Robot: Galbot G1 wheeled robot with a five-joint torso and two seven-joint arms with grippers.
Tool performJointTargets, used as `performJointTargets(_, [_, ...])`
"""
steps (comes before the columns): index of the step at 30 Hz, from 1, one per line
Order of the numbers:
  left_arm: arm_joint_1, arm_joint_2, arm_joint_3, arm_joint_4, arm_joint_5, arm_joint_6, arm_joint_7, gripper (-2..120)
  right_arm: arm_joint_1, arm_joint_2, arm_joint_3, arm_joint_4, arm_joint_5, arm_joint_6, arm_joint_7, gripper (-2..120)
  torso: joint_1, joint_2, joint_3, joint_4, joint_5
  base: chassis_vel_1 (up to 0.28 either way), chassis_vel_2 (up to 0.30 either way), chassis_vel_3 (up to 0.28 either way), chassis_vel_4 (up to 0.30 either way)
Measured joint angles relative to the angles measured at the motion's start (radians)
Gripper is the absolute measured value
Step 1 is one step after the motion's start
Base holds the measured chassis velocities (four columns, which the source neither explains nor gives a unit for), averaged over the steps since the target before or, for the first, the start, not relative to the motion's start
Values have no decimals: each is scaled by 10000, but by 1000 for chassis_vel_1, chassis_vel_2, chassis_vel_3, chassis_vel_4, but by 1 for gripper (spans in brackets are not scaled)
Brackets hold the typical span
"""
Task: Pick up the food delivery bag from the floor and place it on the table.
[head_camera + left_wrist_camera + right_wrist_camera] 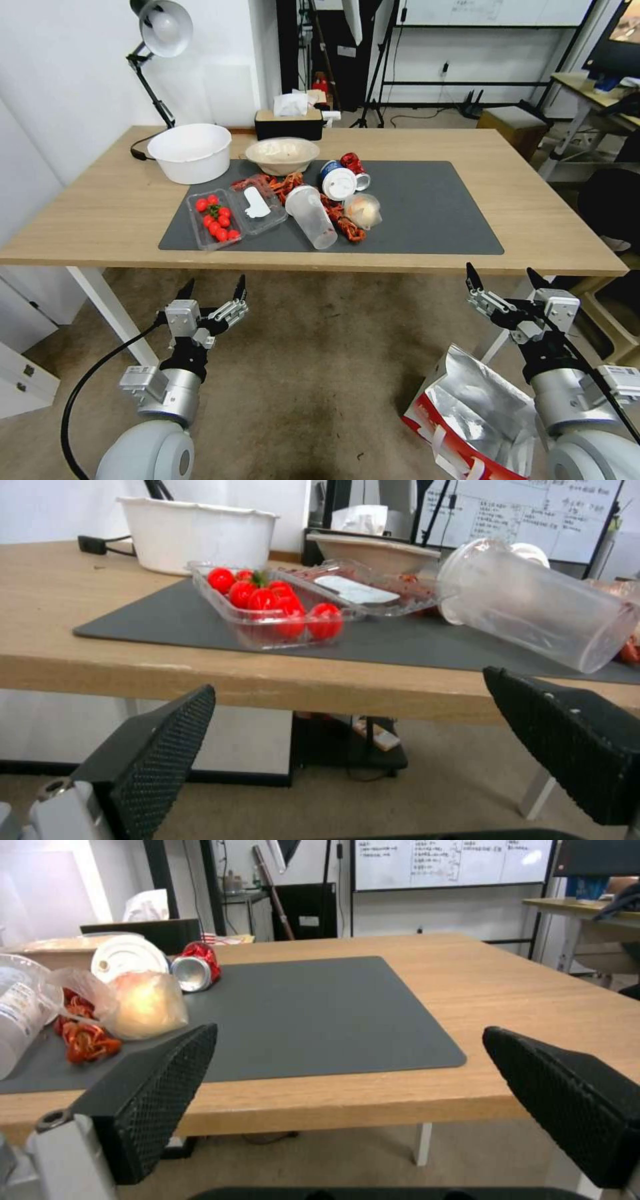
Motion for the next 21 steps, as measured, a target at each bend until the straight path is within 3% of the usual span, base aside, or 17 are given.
performJointTargets(21, [-16, 36, -17, 61, 27, -87, 2, 100, 25, 15, 0, -27, -1, 29, -38, 100, -357, -846, -492, 0, 0, 0, 0, 0, 0])
